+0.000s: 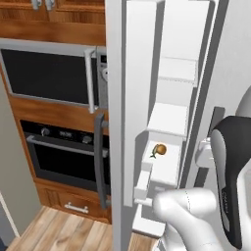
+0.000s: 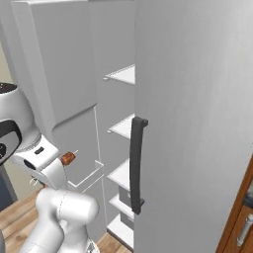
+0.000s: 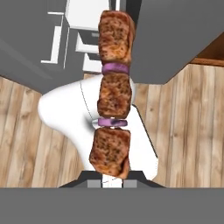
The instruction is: Store the kebab skewer in the freezer for long-term storage. Close the freezer door after placing the cooked food.
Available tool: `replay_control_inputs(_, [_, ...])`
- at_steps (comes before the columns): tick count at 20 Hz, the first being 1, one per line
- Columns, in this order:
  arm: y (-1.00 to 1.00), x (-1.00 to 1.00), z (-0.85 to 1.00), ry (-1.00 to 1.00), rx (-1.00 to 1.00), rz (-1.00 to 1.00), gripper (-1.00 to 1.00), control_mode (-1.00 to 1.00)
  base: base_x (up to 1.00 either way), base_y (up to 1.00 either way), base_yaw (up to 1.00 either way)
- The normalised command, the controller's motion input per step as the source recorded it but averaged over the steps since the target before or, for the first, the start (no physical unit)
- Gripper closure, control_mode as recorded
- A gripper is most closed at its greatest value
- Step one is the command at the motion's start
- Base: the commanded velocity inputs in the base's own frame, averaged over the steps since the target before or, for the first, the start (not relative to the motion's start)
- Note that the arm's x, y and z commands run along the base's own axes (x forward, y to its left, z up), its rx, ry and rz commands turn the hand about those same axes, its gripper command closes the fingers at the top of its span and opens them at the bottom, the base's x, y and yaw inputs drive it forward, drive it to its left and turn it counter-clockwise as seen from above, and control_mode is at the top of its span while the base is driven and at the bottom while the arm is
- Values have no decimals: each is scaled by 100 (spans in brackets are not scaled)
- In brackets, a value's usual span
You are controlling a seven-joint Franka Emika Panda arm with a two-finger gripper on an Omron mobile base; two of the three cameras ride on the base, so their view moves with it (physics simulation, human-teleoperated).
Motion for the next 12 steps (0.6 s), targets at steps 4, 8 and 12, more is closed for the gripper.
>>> replay_control_inputs(4, [0,0,0,0,0,0,100,100,46,0,0])
replay_control_inputs(8, [0,0,0,0,0,0,100,100,53,0,0])
replay_control_inputs(12, [0,0,0,0,0,0,100,100,37,0,0])
